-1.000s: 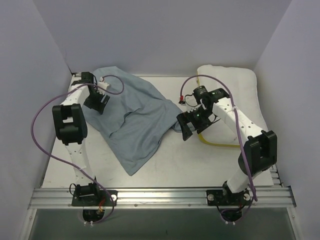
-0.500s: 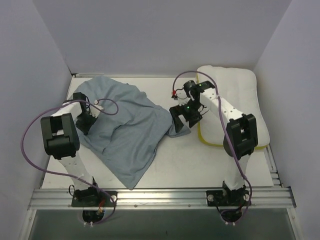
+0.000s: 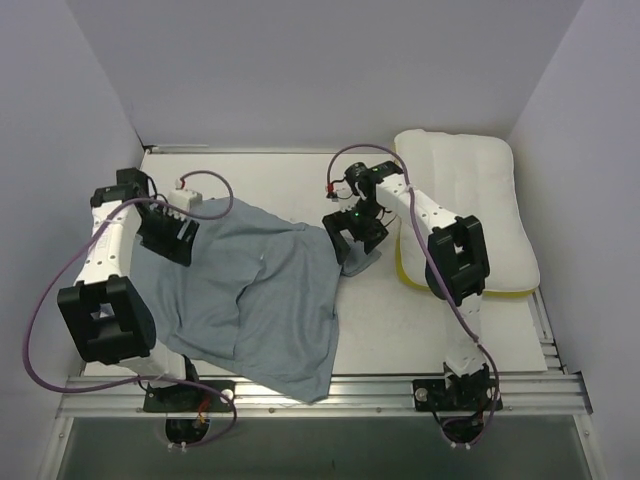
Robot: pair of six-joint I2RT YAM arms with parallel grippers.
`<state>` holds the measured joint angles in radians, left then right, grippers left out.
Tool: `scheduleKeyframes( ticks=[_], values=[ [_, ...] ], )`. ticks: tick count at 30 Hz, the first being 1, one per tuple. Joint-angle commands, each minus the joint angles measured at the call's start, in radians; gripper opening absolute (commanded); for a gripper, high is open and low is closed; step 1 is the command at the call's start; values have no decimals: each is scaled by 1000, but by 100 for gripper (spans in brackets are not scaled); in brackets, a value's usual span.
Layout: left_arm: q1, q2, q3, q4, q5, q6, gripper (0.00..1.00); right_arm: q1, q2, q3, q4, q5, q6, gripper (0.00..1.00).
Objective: Put the pillow into the pillowcase
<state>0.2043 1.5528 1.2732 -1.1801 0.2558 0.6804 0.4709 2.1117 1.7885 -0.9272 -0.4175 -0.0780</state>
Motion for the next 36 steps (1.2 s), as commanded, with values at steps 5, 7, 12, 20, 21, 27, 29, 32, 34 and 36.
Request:
scheduleKeyframes(
  ticks=[5,7,12,20,21,27,29,32,34,36],
  values=[
    [-52,221,299,177,152,-126,79,74,73,71,-35,167,3,89],
    [-78,280,331,247,120,-148,79,78,90,74,-29,196,3,83],
    [-112,444,423,385,51,-214,80,75,139,75,-10,315,-12,74],
    [-154,625,502,448,-110,-269,44,54,211,162,37,512,-57,0],
    [-148,636,514,444,-121,-277,29,43,208,176,48,532,-58,0],
    [-10,613,561,467,-57,-406,0,-44,128,238,224,660,-58,0],
    [13,580,542,490,-55,-432,0,-55,81,223,322,652,-63,0],
    [33,530,505,524,-1,-438,33,-41,68,248,323,620,-98,51],
    [34,474,488,527,78,-443,59,-20,35,249,279,590,-100,83],
    [27,417,441,528,123,-443,71,-8,-1,235,234,490,-79,86]
  ],
)
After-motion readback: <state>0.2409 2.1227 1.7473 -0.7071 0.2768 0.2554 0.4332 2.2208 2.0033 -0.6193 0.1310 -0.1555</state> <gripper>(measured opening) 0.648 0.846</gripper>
